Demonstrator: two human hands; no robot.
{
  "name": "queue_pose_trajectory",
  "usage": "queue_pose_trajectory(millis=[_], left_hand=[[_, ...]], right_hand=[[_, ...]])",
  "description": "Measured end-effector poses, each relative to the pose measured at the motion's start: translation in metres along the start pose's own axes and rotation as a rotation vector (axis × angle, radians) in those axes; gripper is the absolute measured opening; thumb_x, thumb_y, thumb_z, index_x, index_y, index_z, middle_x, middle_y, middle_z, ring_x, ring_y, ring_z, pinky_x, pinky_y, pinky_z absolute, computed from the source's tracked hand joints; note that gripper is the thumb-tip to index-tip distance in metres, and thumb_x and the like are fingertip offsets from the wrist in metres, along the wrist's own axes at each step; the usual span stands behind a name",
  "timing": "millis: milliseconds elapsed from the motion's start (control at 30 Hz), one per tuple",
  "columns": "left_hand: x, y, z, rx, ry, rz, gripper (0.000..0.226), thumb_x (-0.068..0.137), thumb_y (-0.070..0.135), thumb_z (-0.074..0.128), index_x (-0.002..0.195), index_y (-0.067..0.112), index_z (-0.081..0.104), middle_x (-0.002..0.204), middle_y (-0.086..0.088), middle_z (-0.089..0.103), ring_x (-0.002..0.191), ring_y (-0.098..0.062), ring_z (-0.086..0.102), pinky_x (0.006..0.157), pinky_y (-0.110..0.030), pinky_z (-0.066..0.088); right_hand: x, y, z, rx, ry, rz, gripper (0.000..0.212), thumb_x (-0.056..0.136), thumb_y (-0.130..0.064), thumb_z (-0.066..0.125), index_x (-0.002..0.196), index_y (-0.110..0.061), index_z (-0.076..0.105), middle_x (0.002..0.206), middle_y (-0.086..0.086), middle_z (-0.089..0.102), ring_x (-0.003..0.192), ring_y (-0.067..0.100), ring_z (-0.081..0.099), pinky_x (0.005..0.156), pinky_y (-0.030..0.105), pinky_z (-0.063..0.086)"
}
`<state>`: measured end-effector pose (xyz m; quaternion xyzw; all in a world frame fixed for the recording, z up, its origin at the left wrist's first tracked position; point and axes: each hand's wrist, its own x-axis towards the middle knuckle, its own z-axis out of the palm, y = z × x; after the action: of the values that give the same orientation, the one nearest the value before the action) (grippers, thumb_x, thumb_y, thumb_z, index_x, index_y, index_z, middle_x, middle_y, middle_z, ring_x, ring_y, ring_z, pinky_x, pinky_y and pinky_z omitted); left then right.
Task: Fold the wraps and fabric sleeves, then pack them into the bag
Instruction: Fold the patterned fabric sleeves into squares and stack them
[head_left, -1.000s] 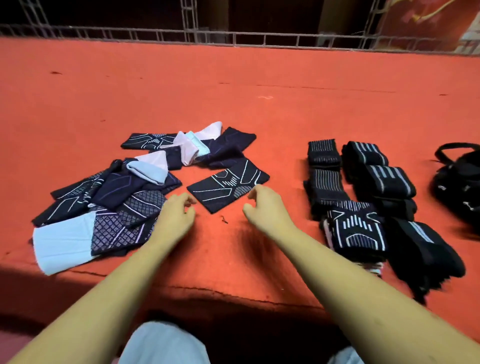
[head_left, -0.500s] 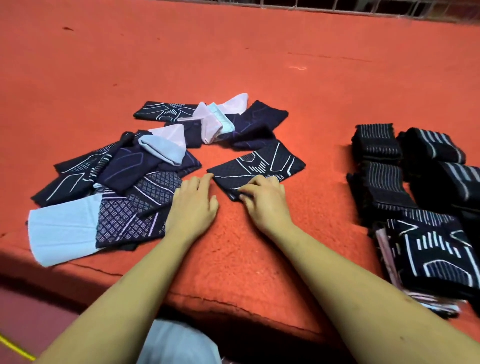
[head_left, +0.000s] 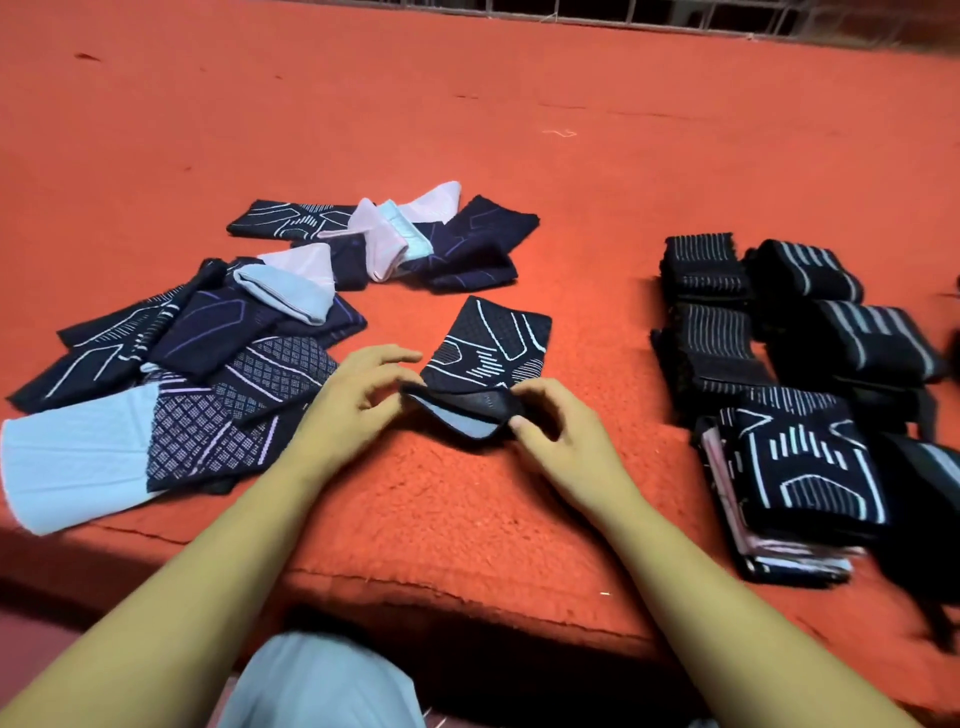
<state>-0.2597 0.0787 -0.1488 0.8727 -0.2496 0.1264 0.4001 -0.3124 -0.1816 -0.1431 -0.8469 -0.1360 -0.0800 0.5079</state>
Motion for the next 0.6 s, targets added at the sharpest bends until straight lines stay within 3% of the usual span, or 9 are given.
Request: queue_pose_trajectory(millis=[67, 133, 233, 333, 433, 500, 600], left_hand=[[-0.0014, 0.0015, -0.0003, -0.084, -0.034, -0.032, 0.025, 0.083, 0.038, 0.051, 0.103, 0.046, 0.064, 0.126, 0.030, 0.059, 0.131, 0.007, 0.043, 0.112, -0.016, 0.027], [-0.0026, 0.0015, -0.0007, -0.165, -0.058, -0.112, 0.031, 0.084, 0.040, 0.049, 0.110, 0.045, 0.065, 0.128, 0.018, 0.064, 0.131, 0.003, 0.047, 0.114, -0.024, 0.032], [-0.0045, 0.0026, -0.0010, -0.216, -0.059, -0.142, 0.020, 0.086, 0.042, 0.051, 0.103, 0.041, 0.062, 0.109, 0.010, 0.069, 0.107, -0.006, 0.061, 0.101, -0.034, 0.044], [-0.0034, 0.0071, -0.0011, -0.215, -0.029, -0.149, 0.017, 0.083, 0.039, 0.048, 0.097, 0.039, 0.058, 0.096, 0.011, 0.067, 0.091, -0.008, 0.061, 0.090, -0.027, 0.045], [-0.0025, 0.0082, -0.0006, -0.190, 0.004, -0.144, 0.015, 0.088, 0.028, 0.049, 0.096, 0.035, 0.060, 0.091, 0.024, 0.065, 0.086, 0.007, 0.056, 0.082, -0.017, 0.043], [-0.0025, 0.0073, -0.0009, -0.183, 0.014, -0.156, 0.018, 0.090, 0.024, 0.050, 0.101, 0.030, 0.062, 0.095, 0.024, 0.066, 0.090, 0.006, 0.058, 0.085, -0.019, 0.044], [-0.0025, 0.0056, -0.0007, -0.173, 0.028, -0.177, 0.027, 0.090, 0.037, 0.050, 0.108, 0.024, 0.065, 0.098, 0.015, 0.069, 0.091, -0.004, 0.062, 0.090, -0.031, 0.049]], right_hand=[[-0.0024, -0.0007, 0.0025, -0.041, -0.031, -0.039, 0.038, 0.078, -0.020, 0.064, 0.115, -0.026, 0.058, 0.112, -0.018, 0.063, 0.108, -0.003, 0.058, 0.100, 0.019, 0.043], [-0.0025, -0.0029, 0.0037, -0.052, -0.057, -0.057, 0.044, 0.075, -0.021, 0.066, 0.119, -0.020, 0.060, 0.115, -0.011, 0.065, 0.110, 0.002, 0.059, 0.102, 0.023, 0.044], [-0.0049, -0.0041, 0.0039, -0.064, -0.113, -0.076, 0.056, 0.073, -0.027, 0.063, 0.128, -0.017, 0.055, 0.122, -0.007, 0.063, 0.115, 0.005, 0.058, 0.105, 0.029, 0.044], [-0.0068, -0.0037, 0.0049, -0.116, -0.169, -0.102, 0.069, 0.071, -0.034, 0.056, 0.137, -0.019, 0.046, 0.131, -0.005, 0.059, 0.125, 0.009, 0.053, 0.109, 0.037, 0.040], [-0.0077, -0.0070, 0.0028, 0.001, -0.153, -0.091, 0.065, 0.076, -0.034, 0.055, 0.138, -0.020, 0.046, 0.129, -0.005, 0.060, 0.124, 0.010, 0.054, 0.110, 0.039, 0.039], [-0.0082, -0.0083, 0.0022, 0.029, -0.135, -0.092, 0.063, 0.080, -0.042, 0.061, 0.138, -0.023, 0.046, 0.126, -0.008, 0.061, 0.123, 0.010, 0.055, 0.110, 0.038, 0.040], [-0.0090, -0.0096, 0.0016, 0.051, -0.137, -0.087, 0.066, 0.080, -0.048, 0.068, 0.139, -0.031, 0.046, 0.127, -0.010, 0.062, 0.123, 0.007, 0.056, 0.109, 0.030, 0.040]])
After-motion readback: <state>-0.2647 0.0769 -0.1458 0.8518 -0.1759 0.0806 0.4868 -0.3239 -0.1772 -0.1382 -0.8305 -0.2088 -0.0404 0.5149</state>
